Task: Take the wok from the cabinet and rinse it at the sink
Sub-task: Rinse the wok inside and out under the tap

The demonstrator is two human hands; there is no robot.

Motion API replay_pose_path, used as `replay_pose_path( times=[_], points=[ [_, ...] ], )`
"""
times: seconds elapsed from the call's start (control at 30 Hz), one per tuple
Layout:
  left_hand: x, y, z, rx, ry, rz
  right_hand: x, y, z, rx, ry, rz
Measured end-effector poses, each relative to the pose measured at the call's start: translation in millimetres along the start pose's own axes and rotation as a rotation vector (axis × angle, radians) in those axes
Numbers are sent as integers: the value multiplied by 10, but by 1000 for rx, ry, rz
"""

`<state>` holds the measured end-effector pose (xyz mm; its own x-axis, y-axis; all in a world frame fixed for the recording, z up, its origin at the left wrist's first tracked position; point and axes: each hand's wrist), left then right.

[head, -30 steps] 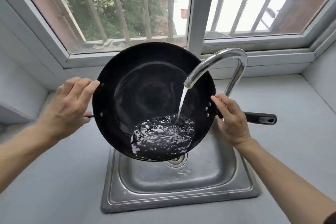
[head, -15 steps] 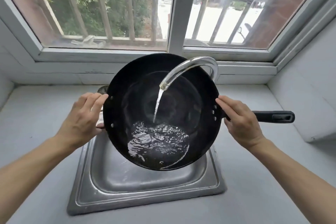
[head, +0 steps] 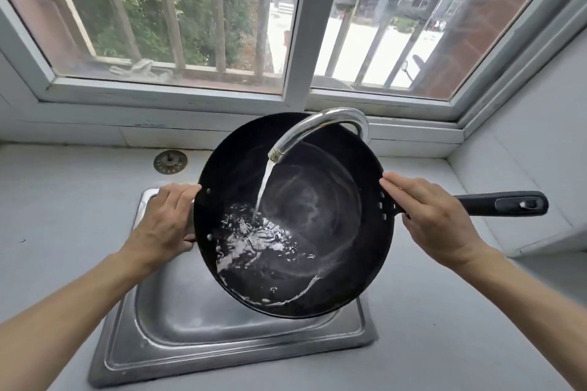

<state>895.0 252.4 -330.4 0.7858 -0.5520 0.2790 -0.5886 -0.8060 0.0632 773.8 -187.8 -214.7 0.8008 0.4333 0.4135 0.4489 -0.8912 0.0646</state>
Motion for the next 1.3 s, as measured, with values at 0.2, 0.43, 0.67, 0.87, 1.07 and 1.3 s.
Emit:
replay_pose_path(
  times=[0.2,0.43,0.67,0.87,1.07,1.3],
  points=[
    [-72,12,212,-104,-131,19,97,-33,-173,14,-92,15],
    [-220,-17,321,-239,-207,62,179,-22,-259,54,-219,40],
    [-314,-90,245,-271,-268,55,167,-75,-259,146,-281,93],
    [-391,-181,62,-298,-468,71,146,-129,-215,220,-354,115],
    [-424,-249,-269,-275,-661,59,141,-207,-98,280,-414,113],
    [-615,-524,-671,-231,-780,-46,105,-303,174,407,-431,155]
  ],
)
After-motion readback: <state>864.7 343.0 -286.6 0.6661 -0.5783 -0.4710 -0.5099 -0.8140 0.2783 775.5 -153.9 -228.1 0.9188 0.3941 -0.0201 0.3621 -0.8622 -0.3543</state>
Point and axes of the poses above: each hand's wrist, its own x-axis towards the middle knuckle, its own z-axis out of the palm, y = z × x, and after that the axes turned 9 degrees about x, right-handed
